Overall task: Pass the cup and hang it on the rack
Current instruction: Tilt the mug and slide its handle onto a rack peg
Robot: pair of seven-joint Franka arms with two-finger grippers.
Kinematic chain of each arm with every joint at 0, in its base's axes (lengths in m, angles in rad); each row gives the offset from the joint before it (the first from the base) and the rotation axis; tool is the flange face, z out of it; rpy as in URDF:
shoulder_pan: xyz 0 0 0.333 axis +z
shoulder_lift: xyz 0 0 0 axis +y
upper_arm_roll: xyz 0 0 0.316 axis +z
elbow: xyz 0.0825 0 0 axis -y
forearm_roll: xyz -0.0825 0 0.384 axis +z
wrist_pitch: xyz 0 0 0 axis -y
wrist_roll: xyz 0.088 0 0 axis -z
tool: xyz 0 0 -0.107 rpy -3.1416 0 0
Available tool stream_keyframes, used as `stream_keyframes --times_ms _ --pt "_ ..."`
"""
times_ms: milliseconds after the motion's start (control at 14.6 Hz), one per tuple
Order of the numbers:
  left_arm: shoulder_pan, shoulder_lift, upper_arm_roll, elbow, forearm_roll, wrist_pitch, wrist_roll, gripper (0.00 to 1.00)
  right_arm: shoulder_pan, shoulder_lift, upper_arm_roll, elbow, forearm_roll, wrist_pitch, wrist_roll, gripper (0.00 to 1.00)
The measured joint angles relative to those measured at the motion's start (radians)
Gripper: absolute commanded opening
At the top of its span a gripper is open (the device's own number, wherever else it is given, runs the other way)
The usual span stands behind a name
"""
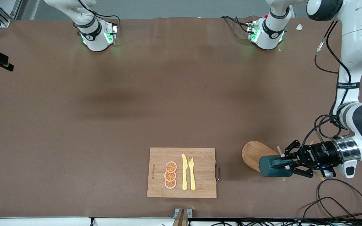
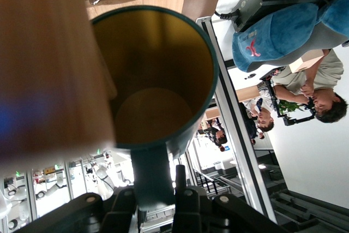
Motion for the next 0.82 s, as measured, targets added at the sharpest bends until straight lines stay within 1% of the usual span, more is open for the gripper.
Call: stream_keyframes --times_ms 410,821 --pt "0.010 0.011 0.000 0.000 -0.066 0.000 0.000 0.00 0.000 0.000 0.000 0.000 0.000 0.000 0.000 1.00" --pt "0.026 0.018 0.000 0.000 -0.077 0.000 -0.023 0.00 0.000 0.000 0.000 0.000 0.000 0.000 0.000 1.00"
